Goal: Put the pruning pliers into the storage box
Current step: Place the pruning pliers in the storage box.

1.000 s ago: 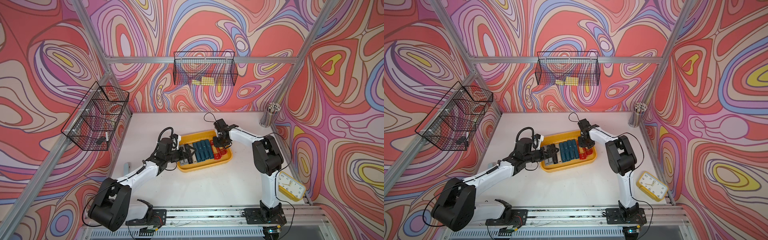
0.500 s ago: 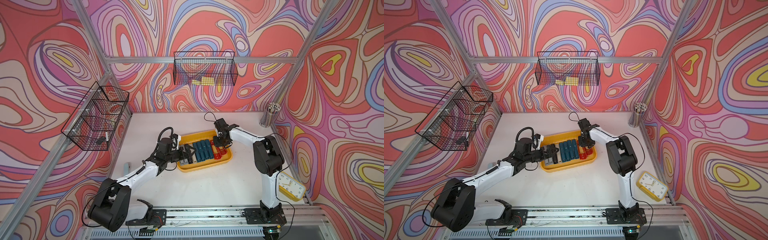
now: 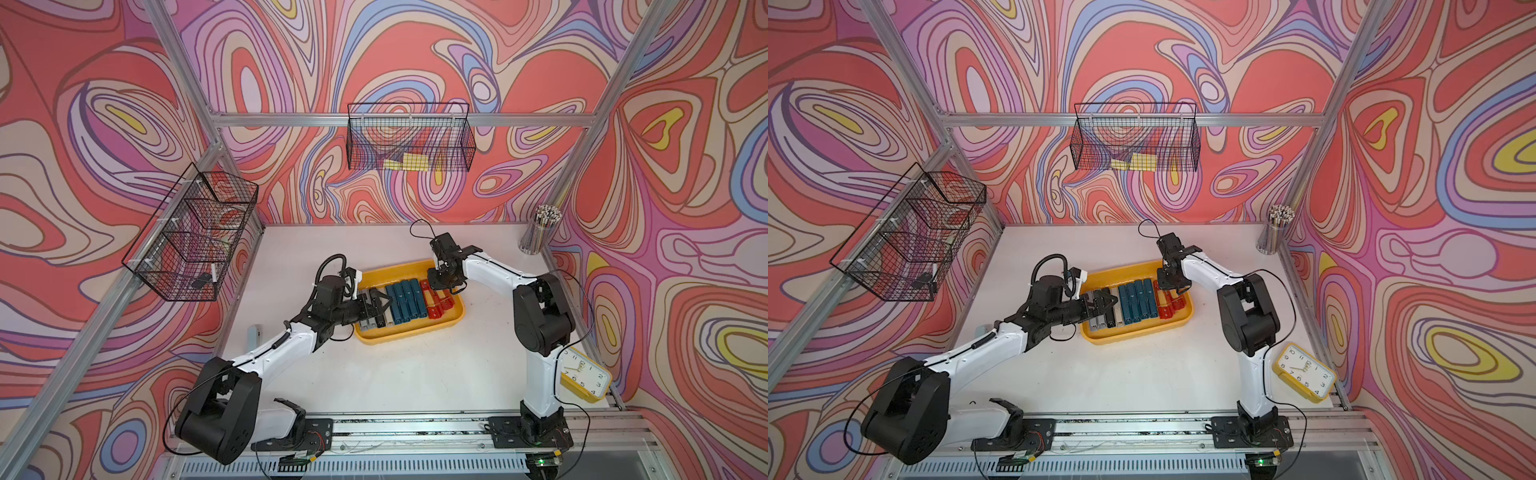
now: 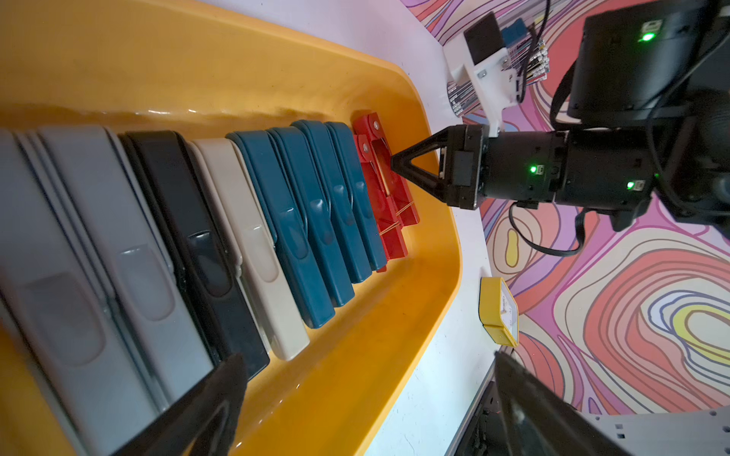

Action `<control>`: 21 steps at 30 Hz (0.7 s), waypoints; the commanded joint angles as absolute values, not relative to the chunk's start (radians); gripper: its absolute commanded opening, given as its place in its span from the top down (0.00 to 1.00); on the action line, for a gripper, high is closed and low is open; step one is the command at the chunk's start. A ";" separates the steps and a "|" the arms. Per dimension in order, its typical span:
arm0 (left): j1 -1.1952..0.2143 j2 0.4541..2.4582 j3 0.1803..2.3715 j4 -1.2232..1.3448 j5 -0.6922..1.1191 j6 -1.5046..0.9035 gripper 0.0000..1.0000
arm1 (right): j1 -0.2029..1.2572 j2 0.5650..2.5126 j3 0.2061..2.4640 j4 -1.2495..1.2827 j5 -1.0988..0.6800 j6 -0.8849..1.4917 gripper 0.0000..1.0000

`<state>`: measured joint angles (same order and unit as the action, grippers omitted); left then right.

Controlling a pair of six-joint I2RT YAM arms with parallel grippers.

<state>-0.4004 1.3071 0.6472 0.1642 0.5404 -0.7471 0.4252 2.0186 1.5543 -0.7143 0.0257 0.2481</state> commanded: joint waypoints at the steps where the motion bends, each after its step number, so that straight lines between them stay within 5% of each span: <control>1: -0.403 1.269 0.690 0.099 0.519 -0.700 0.01 | 0.427 1.952 1.572 -0.713 0.008 0.248 0.77; 5: -0.405 1.240 0.736 0.001 0.489 -0.635 0.01 | 0.428 1.882 1.515 -0.665 -0.029 0.253 0.76; 8: -0.403 1.212 0.765 -0.076 0.439 -0.582 0.01 | 0.428 1.824 1.466 -0.637 -0.042 0.259 0.67; 13: -0.397 1.173 0.824 -0.219 0.343 -0.498 0.01 | 0.428 1.723 1.401 -0.623 -0.041 0.259 0.45; 18: -0.388 1.110 0.855 -0.350 0.186 -0.427 0.01 | 0.427 1.623 1.318 -0.601 -0.039 0.264 0.02; 21: -0.385 1.062 0.851 -0.403 0.051 -0.404 0.01 | 0.426 1.556 1.267 -0.581 -0.026 0.263 0.02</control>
